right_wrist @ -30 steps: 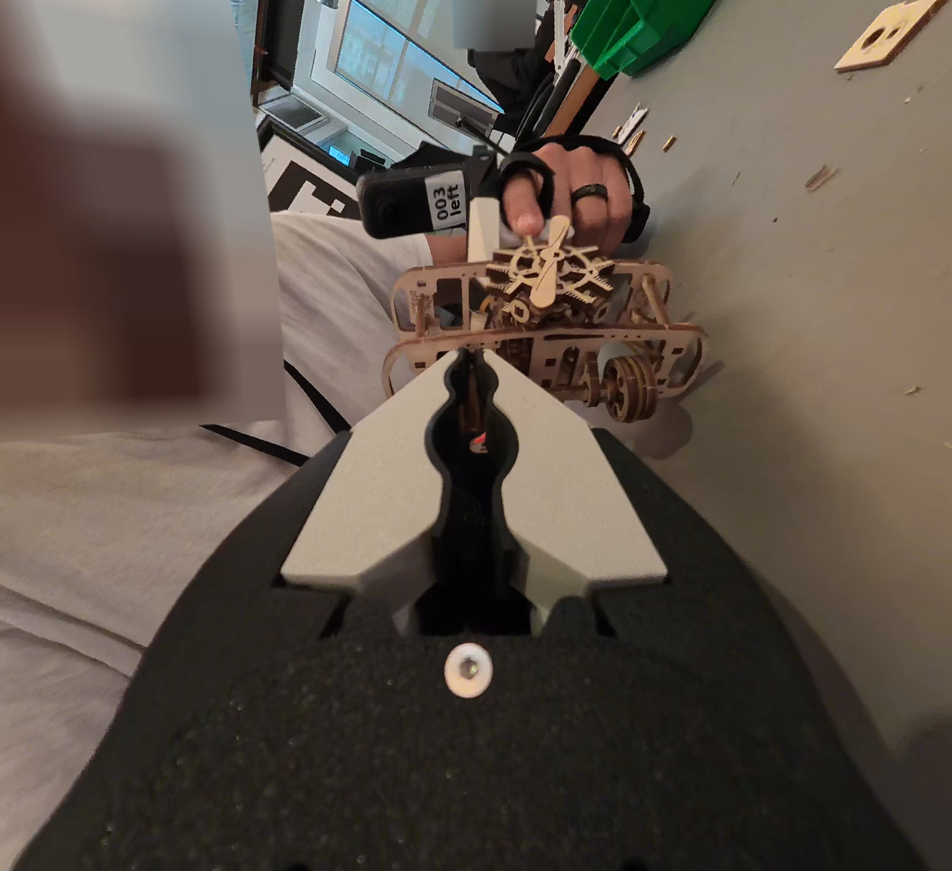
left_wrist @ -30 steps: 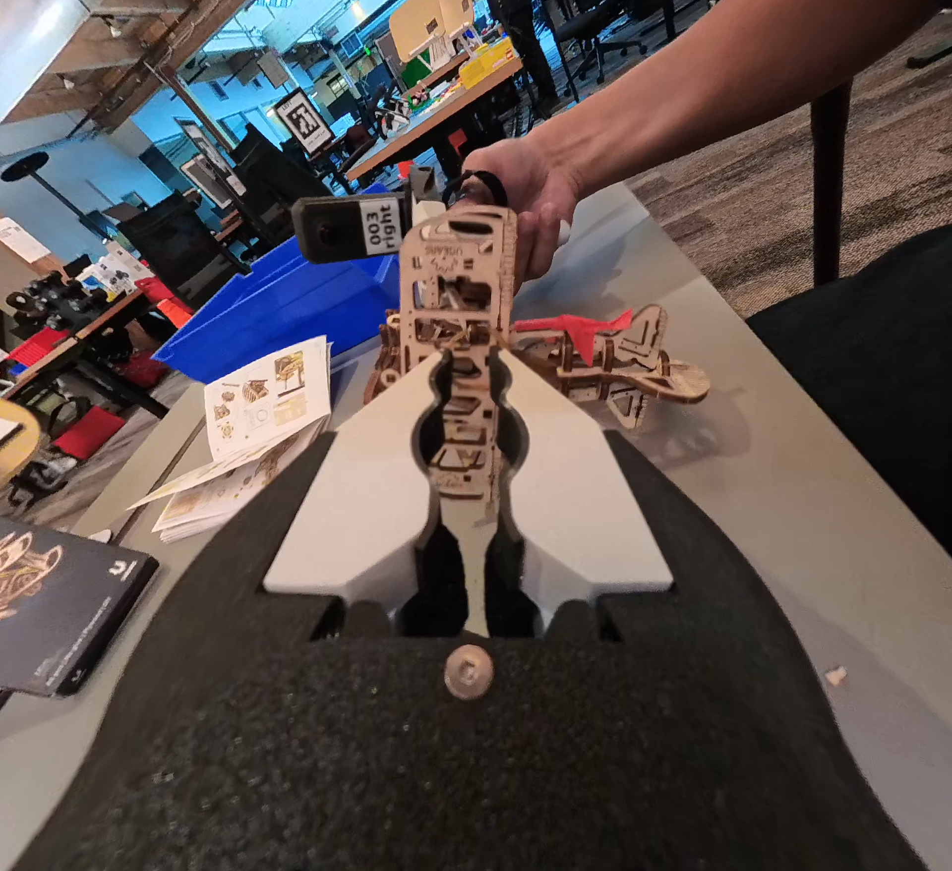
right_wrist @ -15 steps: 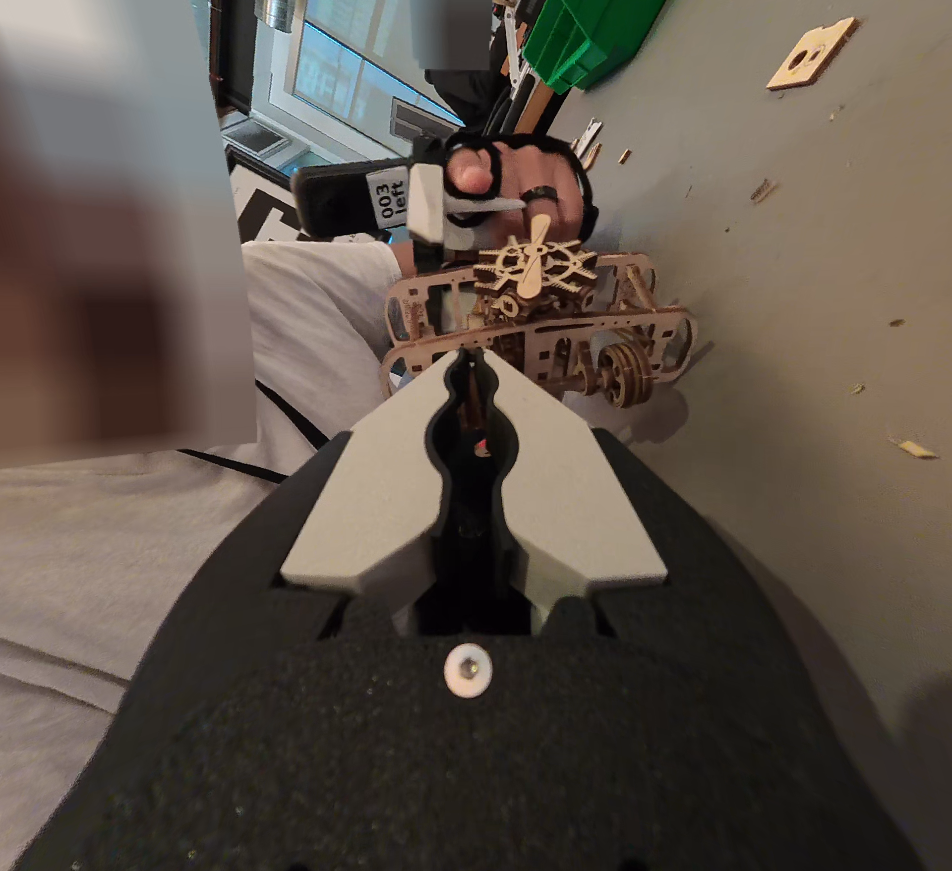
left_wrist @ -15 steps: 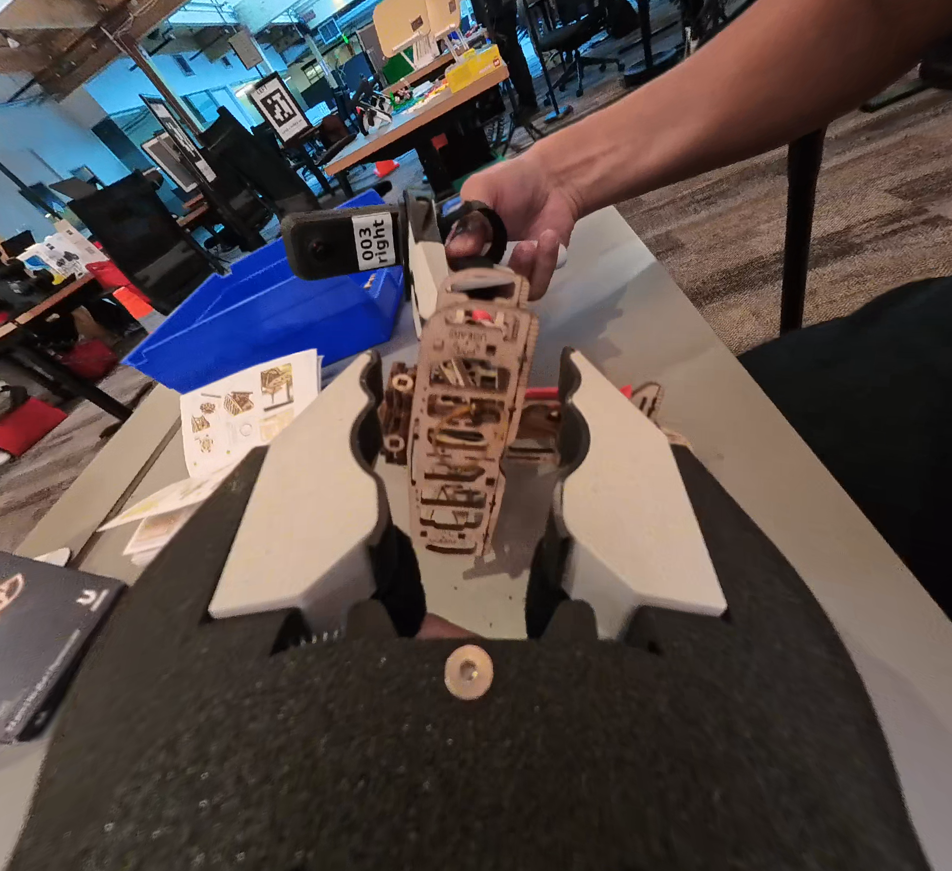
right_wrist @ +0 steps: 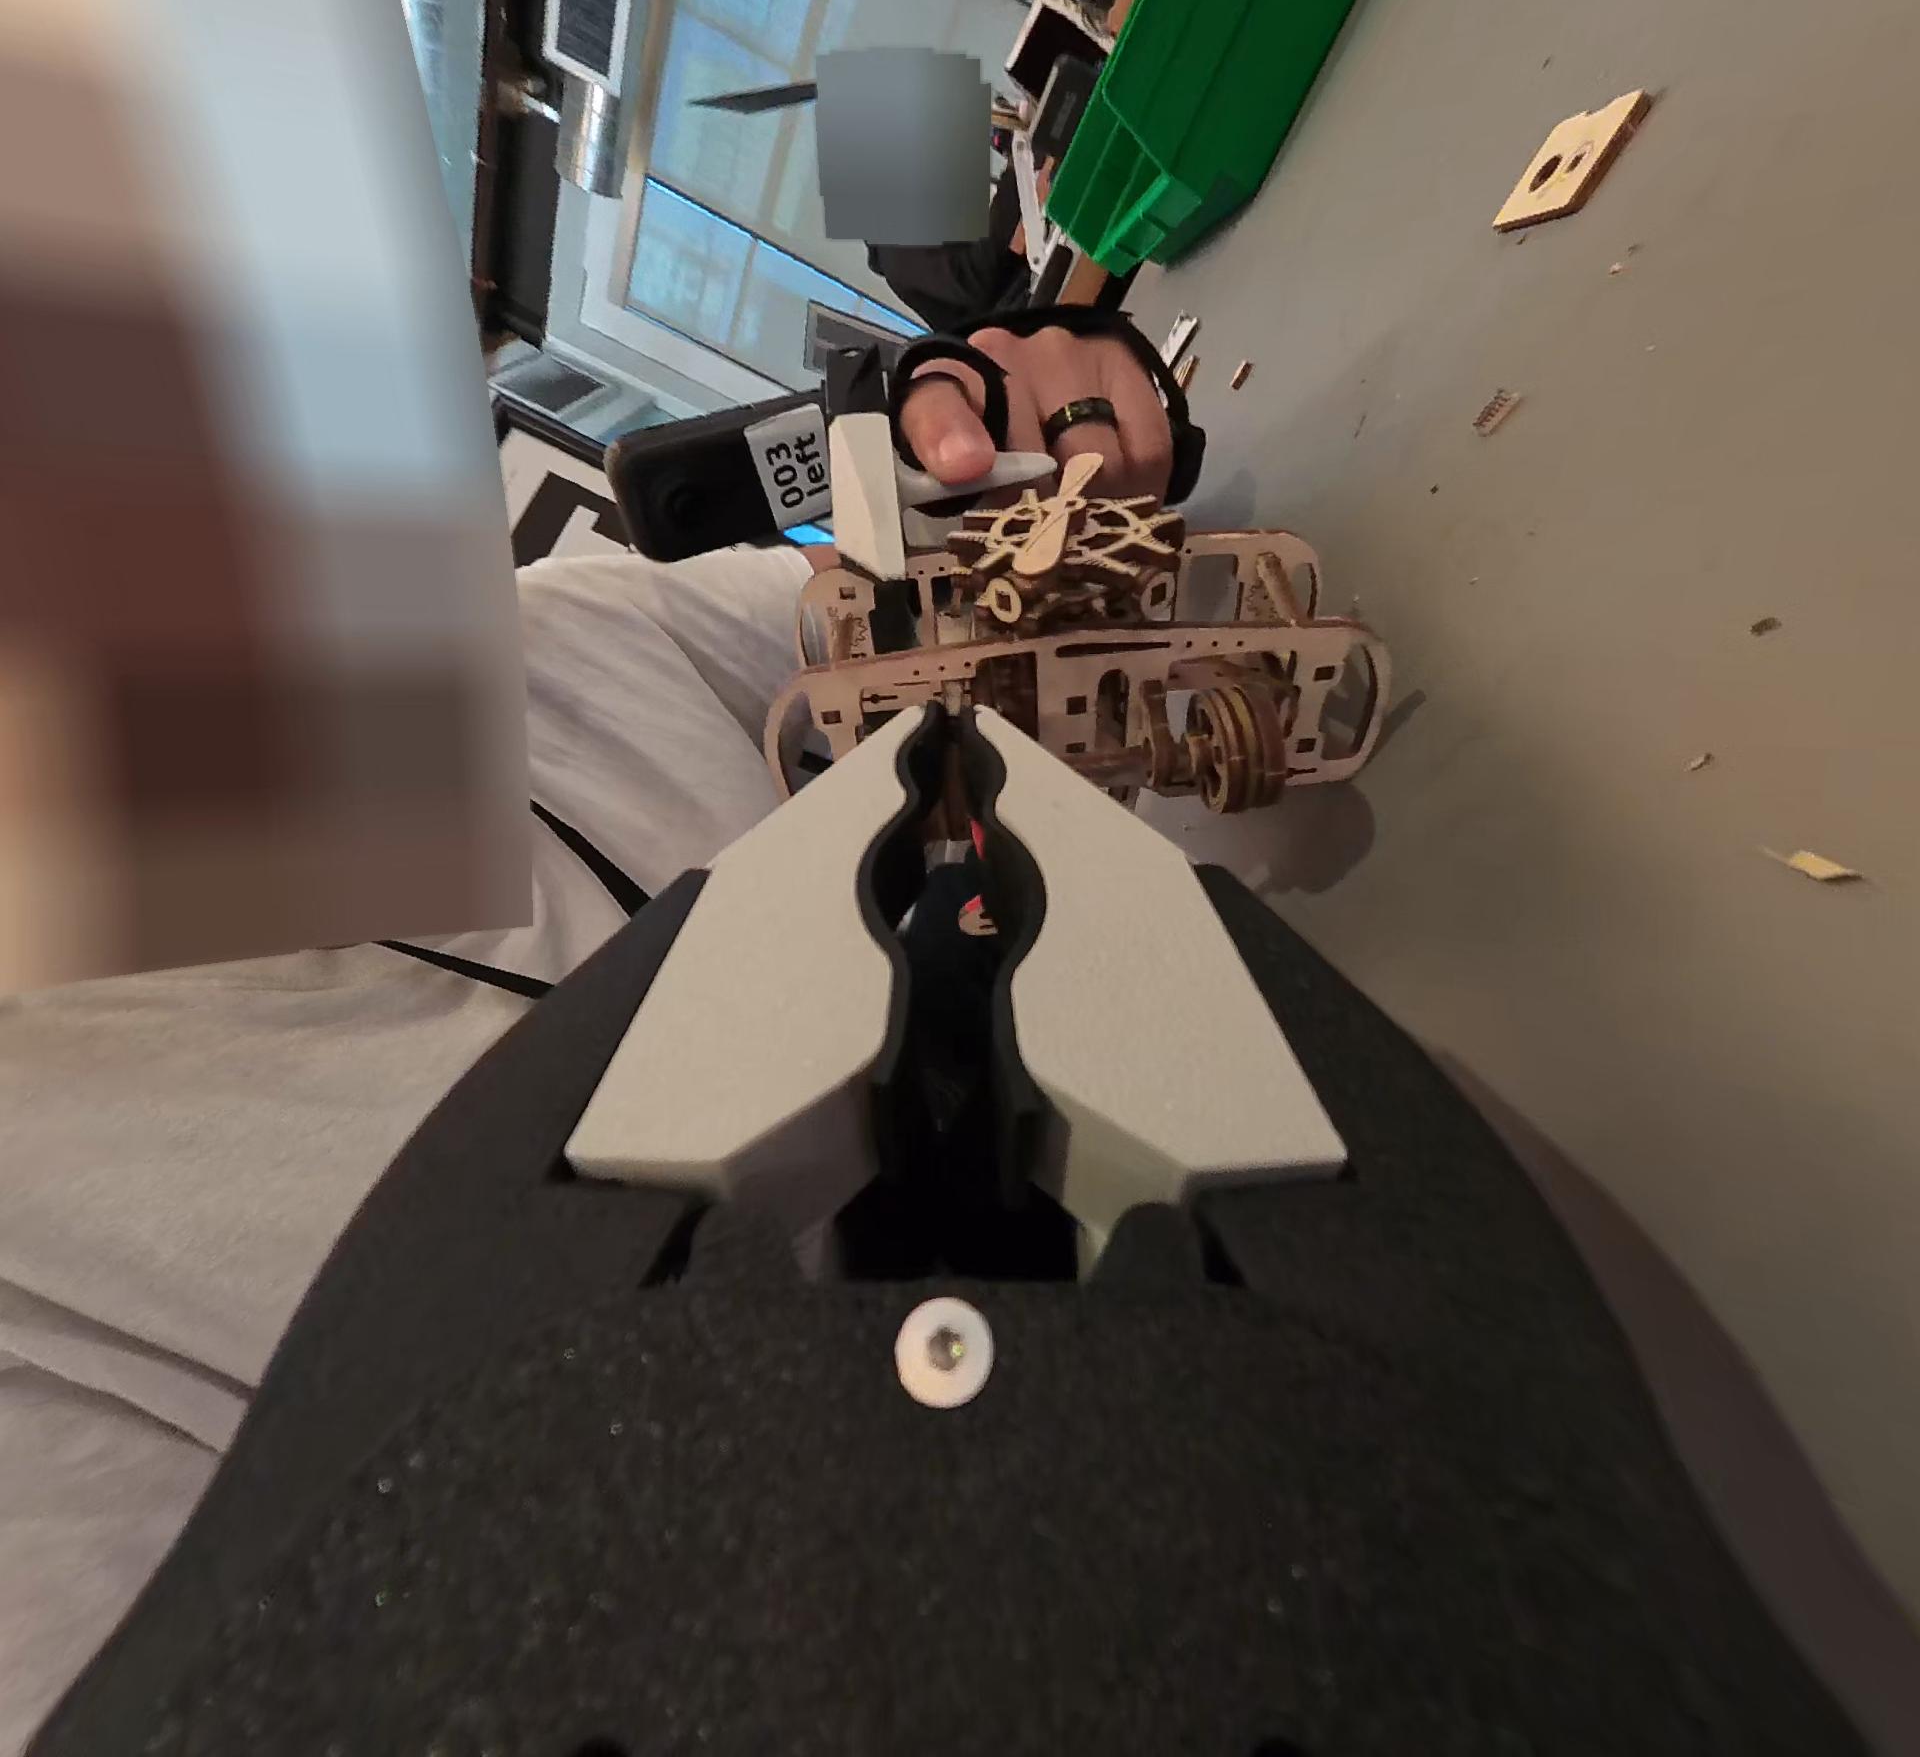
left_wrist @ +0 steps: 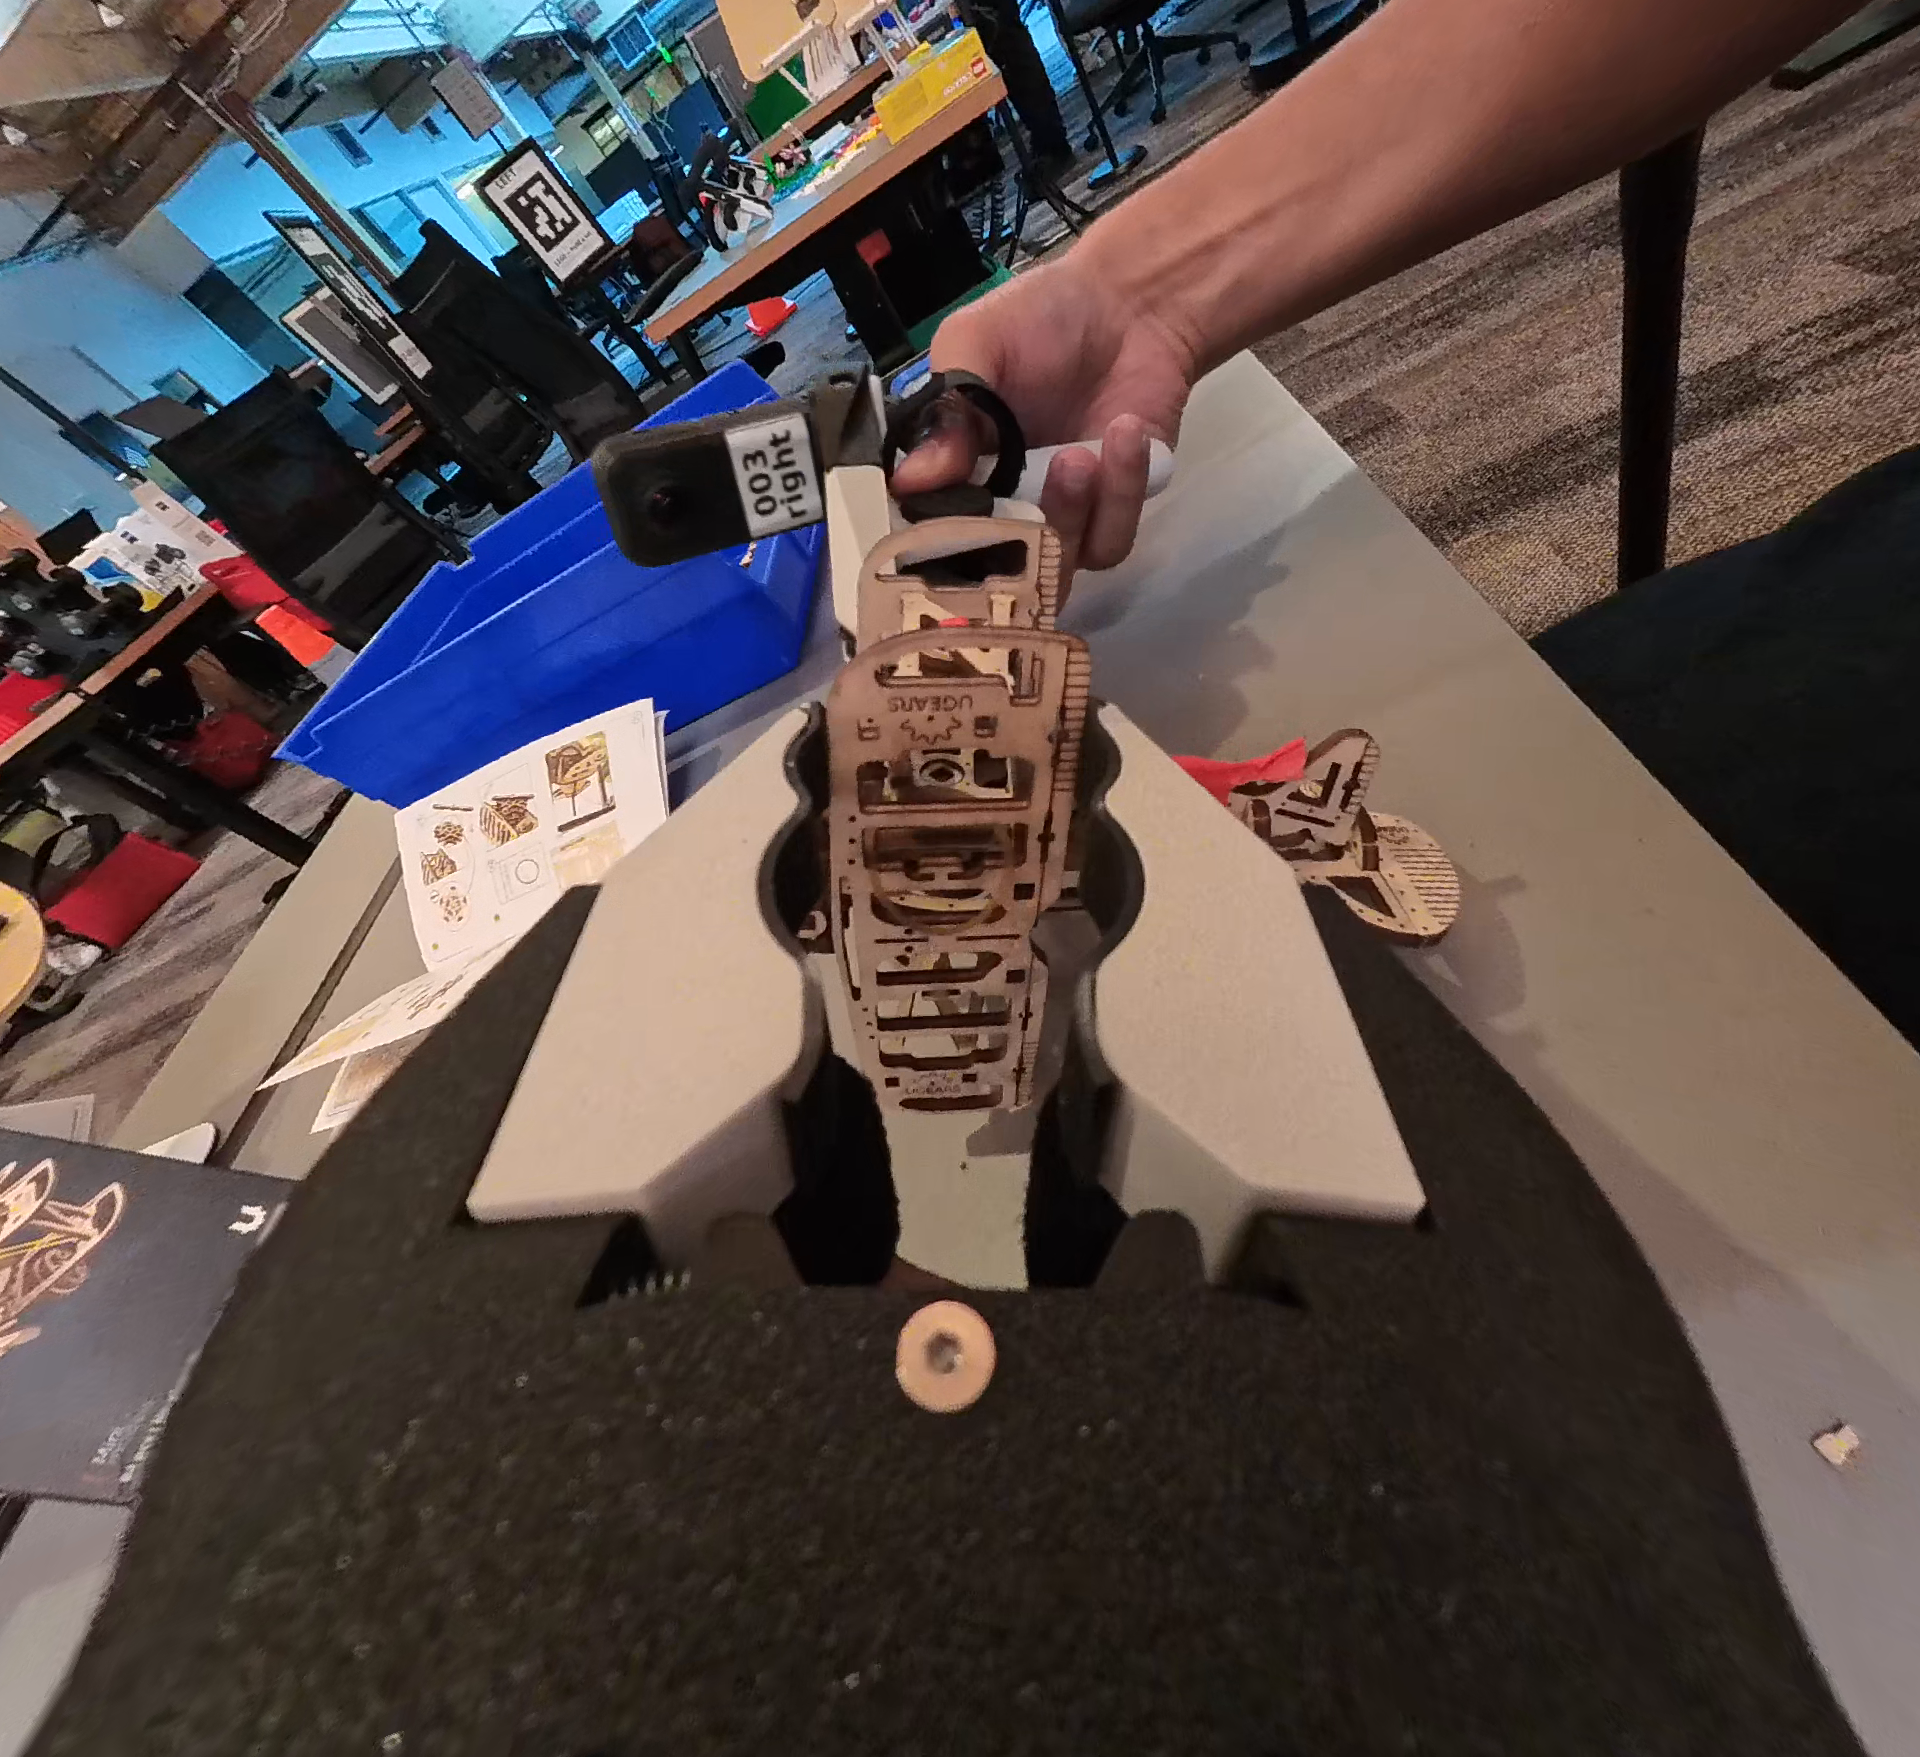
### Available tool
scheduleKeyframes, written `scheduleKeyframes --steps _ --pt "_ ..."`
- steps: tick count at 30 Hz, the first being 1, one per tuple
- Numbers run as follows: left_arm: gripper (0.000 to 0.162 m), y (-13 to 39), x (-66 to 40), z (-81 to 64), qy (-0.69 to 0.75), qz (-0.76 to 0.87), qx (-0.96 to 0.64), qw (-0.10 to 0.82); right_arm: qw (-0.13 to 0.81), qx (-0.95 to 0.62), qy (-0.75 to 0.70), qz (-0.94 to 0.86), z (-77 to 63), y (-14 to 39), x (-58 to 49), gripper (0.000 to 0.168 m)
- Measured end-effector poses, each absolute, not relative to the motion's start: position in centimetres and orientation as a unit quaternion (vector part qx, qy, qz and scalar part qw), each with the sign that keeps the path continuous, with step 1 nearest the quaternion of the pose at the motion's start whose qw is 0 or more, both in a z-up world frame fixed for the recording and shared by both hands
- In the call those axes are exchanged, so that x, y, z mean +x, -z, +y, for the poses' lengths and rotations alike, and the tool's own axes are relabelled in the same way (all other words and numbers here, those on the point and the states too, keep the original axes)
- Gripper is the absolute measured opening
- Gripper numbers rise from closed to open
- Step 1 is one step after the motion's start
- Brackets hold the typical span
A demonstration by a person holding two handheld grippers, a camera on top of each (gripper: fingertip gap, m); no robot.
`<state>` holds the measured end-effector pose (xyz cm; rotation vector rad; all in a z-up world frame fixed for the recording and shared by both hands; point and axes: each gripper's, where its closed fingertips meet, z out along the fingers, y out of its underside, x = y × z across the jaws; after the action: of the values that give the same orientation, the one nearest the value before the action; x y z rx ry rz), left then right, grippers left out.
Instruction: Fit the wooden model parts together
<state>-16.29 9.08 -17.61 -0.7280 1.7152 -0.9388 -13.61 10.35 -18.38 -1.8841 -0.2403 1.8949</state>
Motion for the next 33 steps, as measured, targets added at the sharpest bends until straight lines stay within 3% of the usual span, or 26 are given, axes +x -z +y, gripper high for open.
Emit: scheduleKeyframes --steps 23,27,33 --pt "0.045 17.9 -16.4 9.8 0.393 0.687 -0.326 0.518 0.262 -0.767 -0.569 -0.138 10.5 18.0 -13.1 0.0" --pt "0.052 17.2 -17.8 10.2 0.407 0.682 -0.316 0.52 0.256 -0.768 -0.569 -0.142 10.4 18.0 -13.2 0.0" --pt "0.04 18.0 -19.1 12.7 0.49 0.64 -0.421 0.416 0.249 -0.772 -0.567 -0.144 10.2 18.5 -13.3 0.0"
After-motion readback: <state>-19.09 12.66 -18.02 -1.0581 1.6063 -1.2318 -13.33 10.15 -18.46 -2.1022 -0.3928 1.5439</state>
